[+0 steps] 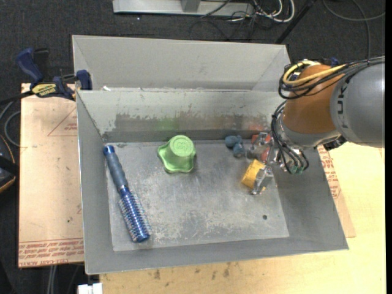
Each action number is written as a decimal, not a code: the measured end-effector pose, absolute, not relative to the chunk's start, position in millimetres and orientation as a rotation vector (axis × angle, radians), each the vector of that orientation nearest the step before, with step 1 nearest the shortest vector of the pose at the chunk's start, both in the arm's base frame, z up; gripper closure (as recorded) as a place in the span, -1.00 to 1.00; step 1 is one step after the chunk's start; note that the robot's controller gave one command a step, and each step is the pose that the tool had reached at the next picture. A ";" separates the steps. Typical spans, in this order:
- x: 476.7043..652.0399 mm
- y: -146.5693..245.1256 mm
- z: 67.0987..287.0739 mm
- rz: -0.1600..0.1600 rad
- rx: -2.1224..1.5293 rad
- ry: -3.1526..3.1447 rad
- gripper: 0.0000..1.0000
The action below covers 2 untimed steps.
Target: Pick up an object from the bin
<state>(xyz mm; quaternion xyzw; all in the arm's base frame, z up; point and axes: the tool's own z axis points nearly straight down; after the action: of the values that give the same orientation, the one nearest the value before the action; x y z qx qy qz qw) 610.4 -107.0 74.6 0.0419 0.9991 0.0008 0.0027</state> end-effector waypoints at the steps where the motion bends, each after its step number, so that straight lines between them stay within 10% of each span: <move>1: 612.0 -106.8 76.4 0.002 0.130 3.134 -1.00; 2: 613.6 -106.7 78.2 0.001 0.130 3.128 1.00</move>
Offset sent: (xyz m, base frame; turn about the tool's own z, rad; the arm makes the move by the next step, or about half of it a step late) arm 0.0000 0.0000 0.0000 0.0000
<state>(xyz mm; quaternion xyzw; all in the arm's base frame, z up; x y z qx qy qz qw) 613.6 -106.7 78.2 0.0414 0.9991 0.0004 0.0054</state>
